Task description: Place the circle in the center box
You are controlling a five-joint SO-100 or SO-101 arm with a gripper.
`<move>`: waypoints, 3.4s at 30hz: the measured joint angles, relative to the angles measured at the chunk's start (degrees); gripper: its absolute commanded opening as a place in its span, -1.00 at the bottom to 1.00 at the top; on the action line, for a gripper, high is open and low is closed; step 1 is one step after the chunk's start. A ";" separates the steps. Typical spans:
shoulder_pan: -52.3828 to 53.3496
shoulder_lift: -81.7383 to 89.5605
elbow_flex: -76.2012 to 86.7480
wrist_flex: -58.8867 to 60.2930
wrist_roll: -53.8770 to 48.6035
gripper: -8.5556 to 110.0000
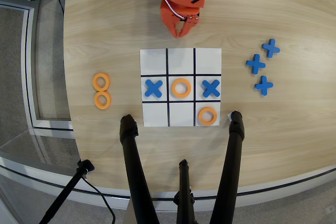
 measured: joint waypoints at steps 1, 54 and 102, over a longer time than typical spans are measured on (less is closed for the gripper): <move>1.05 0.44 0.00 0.18 -0.35 -0.86; 84.46 1.41 0.09 0.88 -4.57 -0.85; 84.46 1.49 0.09 0.88 -4.57 -0.85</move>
